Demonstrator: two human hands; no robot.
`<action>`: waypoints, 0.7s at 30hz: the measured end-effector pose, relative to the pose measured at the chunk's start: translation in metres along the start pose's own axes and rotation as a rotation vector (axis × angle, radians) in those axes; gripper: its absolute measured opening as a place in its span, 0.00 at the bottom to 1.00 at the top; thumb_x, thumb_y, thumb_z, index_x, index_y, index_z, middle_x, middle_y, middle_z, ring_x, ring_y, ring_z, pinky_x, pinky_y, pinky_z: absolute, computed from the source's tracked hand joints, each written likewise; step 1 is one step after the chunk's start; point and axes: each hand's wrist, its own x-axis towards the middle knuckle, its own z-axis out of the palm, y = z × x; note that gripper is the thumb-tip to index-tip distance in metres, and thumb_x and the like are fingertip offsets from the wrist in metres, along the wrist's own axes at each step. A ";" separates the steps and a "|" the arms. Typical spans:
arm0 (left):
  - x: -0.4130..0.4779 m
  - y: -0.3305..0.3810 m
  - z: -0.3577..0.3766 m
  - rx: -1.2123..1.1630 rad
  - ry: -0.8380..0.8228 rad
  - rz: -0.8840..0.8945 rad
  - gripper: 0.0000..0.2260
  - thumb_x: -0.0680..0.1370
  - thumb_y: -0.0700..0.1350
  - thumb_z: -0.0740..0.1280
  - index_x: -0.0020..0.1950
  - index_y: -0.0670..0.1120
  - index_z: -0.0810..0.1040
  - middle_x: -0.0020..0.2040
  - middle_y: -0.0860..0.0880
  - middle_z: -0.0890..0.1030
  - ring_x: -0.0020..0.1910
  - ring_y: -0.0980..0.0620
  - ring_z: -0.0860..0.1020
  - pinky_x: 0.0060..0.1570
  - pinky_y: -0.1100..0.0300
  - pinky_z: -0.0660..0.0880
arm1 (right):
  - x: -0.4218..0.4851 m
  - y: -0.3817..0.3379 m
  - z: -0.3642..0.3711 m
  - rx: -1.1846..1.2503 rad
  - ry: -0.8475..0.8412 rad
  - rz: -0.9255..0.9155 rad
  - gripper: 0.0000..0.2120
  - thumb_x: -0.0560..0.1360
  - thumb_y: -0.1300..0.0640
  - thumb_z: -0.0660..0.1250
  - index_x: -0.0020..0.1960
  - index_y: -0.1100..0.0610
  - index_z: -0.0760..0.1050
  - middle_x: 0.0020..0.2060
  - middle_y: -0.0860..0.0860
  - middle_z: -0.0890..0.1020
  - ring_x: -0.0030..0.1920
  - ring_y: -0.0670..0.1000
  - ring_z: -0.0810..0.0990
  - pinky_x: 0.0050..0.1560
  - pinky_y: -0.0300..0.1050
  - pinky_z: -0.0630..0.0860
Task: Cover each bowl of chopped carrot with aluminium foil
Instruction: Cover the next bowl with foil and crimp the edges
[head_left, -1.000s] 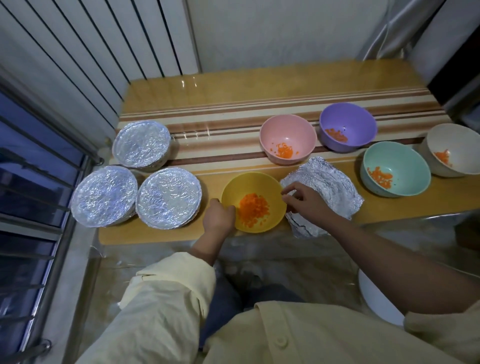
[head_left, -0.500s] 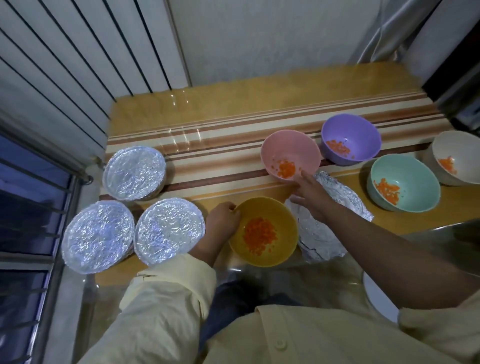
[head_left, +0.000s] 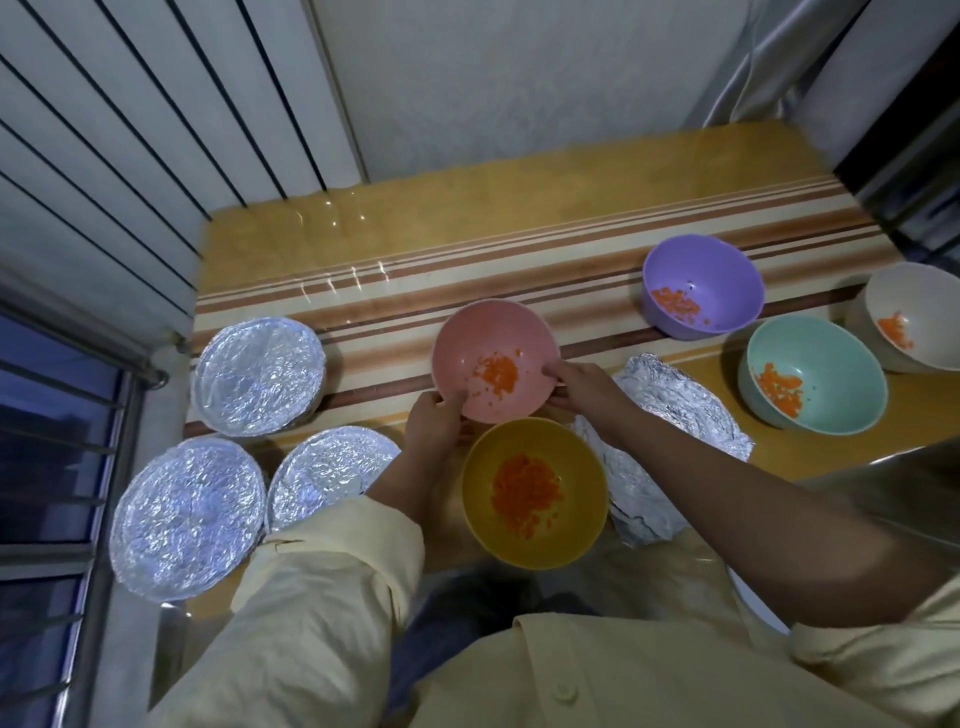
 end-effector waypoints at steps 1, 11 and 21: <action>0.000 0.000 -0.002 -0.022 0.021 -0.011 0.16 0.82 0.49 0.65 0.63 0.38 0.75 0.51 0.40 0.83 0.48 0.40 0.84 0.52 0.42 0.82 | 0.001 -0.003 0.005 0.026 -0.018 0.001 0.10 0.81 0.53 0.59 0.52 0.58 0.76 0.49 0.53 0.82 0.53 0.53 0.81 0.58 0.46 0.77; 0.013 0.008 -0.010 -0.124 0.009 -0.088 0.08 0.84 0.39 0.58 0.61 0.42 0.72 0.46 0.44 0.80 0.43 0.43 0.82 0.50 0.45 0.82 | 0.005 -0.002 0.015 -0.071 -0.214 -0.058 0.23 0.80 0.56 0.63 0.73 0.57 0.64 0.62 0.49 0.74 0.61 0.50 0.76 0.63 0.48 0.73; 0.029 0.014 -0.022 0.002 0.152 -0.048 0.08 0.82 0.39 0.57 0.52 0.38 0.75 0.48 0.40 0.80 0.48 0.41 0.79 0.51 0.52 0.76 | 0.009 0.023 -0.016 -0.662 -0.318 -0.066 0.15 0.72 0.59 0.73 0.56 0.55 0.72 0.49 0.53 0.77 0.49 0.52 0.77 0.43 0.38 0.74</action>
